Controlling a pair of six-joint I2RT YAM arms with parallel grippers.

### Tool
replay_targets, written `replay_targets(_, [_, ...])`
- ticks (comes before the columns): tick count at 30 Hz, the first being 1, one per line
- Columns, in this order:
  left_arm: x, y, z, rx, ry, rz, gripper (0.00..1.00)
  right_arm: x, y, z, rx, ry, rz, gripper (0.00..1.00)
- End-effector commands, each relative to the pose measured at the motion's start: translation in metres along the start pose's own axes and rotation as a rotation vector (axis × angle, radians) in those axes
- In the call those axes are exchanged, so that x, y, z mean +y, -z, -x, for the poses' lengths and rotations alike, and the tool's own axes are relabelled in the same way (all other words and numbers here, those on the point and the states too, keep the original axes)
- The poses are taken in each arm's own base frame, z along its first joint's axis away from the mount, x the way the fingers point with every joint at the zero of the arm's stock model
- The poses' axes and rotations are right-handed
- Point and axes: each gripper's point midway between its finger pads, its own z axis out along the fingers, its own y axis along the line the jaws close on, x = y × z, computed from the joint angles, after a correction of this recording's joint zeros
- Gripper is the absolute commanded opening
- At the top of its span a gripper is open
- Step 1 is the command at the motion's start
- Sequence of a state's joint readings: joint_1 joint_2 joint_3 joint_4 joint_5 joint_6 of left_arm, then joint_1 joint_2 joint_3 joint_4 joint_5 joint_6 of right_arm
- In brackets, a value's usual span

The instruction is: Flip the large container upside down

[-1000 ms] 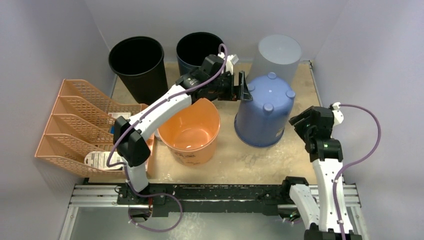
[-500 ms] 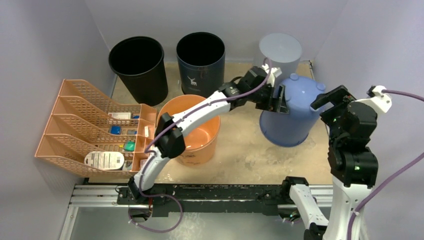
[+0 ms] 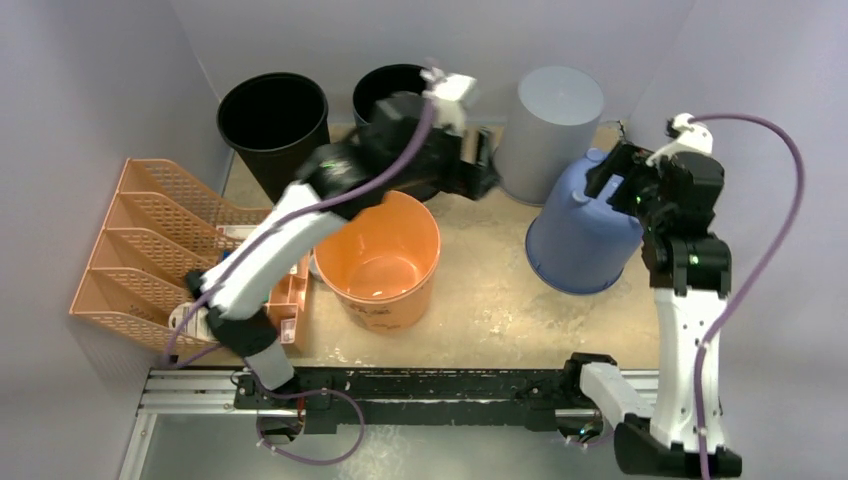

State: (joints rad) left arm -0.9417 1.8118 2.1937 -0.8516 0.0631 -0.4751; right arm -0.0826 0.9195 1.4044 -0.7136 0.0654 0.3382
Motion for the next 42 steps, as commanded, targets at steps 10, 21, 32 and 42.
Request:
replay_targets(10, [0.113, 0.091, -0.063, 0.083, -0.053, 0.539, 0.77, 0.103, -0.09, -0.053, 0.226, 0.043, 0.236, 0.92])
replay_targets(21, [0.09, 0.067, -0.104, 0.186, 0.009, 0.403, 0.77, 0.028, -0.114, -0.08, 0.291, 0.115, -0.19, 1.0])
replay_targets(32, [0.072, 0.057, -0.122, 0.235, 0.035, 0.322, 0.77, 0.061, -0.105, -0.042, 0.181, 0.046, -0.033, 1.0])
replay_targets(42, [0.075, 0.045, -0.146, 0.237, 0.069, 0.362, 0.44, 0.069, -0.089, -0.044, 0.203, 0.028, 0.034, 1.0])
